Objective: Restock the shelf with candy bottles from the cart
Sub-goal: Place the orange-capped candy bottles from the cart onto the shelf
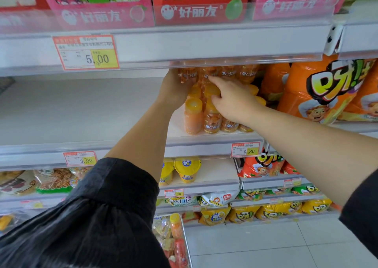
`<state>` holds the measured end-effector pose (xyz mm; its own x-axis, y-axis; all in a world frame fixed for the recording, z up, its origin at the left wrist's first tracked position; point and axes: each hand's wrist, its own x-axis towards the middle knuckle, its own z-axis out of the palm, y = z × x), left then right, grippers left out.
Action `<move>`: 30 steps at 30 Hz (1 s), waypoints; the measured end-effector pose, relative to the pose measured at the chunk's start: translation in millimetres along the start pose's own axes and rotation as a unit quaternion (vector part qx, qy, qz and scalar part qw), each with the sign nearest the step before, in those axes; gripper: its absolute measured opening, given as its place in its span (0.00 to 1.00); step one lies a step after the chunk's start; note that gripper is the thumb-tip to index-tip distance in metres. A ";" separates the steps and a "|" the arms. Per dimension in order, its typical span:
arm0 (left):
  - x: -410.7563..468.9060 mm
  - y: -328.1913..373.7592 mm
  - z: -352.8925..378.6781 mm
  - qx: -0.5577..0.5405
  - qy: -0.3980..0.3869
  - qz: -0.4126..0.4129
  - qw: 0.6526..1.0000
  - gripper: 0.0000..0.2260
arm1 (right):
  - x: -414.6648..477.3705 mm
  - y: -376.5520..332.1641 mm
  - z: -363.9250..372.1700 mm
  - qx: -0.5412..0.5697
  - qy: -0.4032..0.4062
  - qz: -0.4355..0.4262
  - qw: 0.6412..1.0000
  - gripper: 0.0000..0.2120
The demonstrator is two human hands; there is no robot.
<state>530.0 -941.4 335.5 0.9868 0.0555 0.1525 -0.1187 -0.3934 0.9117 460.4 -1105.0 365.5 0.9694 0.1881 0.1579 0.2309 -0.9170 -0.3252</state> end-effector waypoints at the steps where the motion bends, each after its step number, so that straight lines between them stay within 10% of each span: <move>1: 0.0 -0.2 -0.1 0.002 -0.002 0.001 1.000 0.22 | 0.1 -0.1 0.1 0.000 0.001 0.002 1.000 0.26; 30: -12.6 0.9 -5.6 -0.006 -0.005 0.002 1.000 0.20 | -7.3 -1.1 1.6 0.011 0.012 0.015 1.000 0.25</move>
<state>516.9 -937.3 336.6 0.9875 0.0443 0.1512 -0.1230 -0.3832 0.9155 453.2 -1104.8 363.2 0.9739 0.1515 0.1689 0.2030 -0.9143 -0.3504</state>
